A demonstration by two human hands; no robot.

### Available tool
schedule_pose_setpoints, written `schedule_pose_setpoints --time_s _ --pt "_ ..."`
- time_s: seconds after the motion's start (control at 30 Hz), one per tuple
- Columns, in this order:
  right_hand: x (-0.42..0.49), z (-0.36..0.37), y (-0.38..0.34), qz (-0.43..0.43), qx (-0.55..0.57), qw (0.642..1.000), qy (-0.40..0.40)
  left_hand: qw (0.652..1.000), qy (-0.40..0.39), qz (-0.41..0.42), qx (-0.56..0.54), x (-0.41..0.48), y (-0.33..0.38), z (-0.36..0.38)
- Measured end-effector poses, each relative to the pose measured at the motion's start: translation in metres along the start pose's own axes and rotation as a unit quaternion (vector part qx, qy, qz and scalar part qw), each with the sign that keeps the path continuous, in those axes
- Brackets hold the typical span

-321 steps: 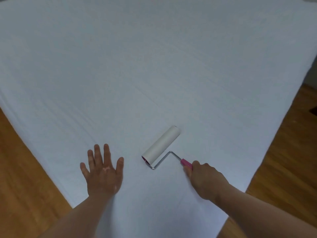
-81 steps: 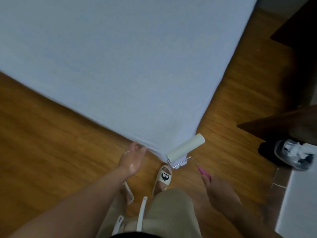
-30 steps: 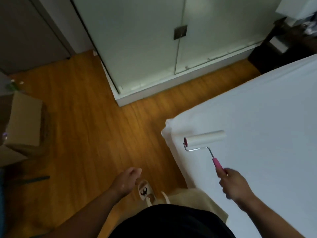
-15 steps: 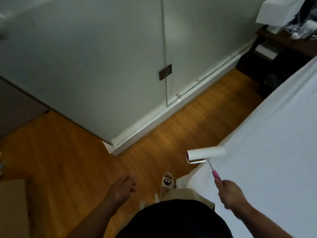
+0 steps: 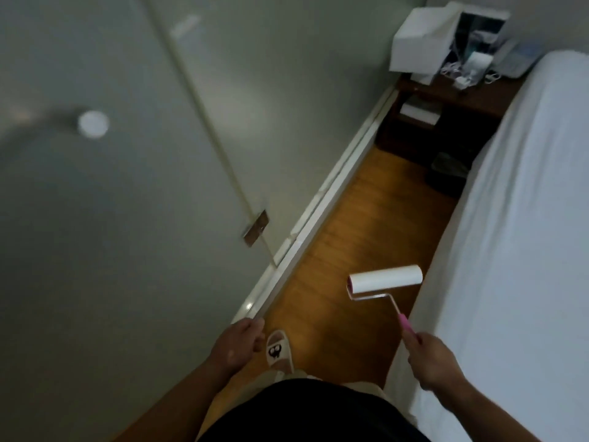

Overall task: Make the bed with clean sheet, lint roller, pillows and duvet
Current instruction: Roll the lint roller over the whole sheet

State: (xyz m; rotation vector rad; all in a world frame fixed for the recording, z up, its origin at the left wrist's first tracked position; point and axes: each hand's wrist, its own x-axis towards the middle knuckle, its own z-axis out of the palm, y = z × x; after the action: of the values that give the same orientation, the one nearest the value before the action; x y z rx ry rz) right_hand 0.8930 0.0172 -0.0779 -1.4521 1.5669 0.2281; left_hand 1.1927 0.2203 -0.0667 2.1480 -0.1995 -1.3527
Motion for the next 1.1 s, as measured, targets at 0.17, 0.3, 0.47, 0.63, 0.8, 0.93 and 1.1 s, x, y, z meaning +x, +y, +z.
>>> schedule_pose_setpoints --time_s 0.17,0.3,0.47,0.63,0.8,0.93,1.1 --pt "0.014 -0.017 -0.044 0.102 0.051 0.993 0.01 0.994 -0.063 0.039 0.085 0.101 0.144 -0.01" --pt "0.032 -0.056 -0.074 0.113 0.101 0.987 0.047 0.986 -0.089 0.062 0.123 0.168 0.255 0.016" --pt "0.119 -0.115 -0.091 0.155 0.177 0.969 0.07 0.967 -0.141 0.081 0.194 0.232 0.365 0.078" --pt "0.218 -0.208 -0.126 0.173 0.212 0.959 0.08 0.977 -0.107 0.042 0.179 0.281 0.454 0.129" --pt "0.302 -0.318 -0.17 0.155 0.229 0.952 0.128 0.98 -0.118 0.049 0.155 0.327 0.553 0.174" --pt "0.369 -0.386 -0.198 0.168 0.255 0.939 0.158 0.977 -0.131 0.04 0.161 0.388 0.645 0.22" --pt "0.427 -0.433 -0.227 0.221 0.34 0.895 0.188 0.946 -0.189 0.069 0.254 0.459 0.767 0.291"
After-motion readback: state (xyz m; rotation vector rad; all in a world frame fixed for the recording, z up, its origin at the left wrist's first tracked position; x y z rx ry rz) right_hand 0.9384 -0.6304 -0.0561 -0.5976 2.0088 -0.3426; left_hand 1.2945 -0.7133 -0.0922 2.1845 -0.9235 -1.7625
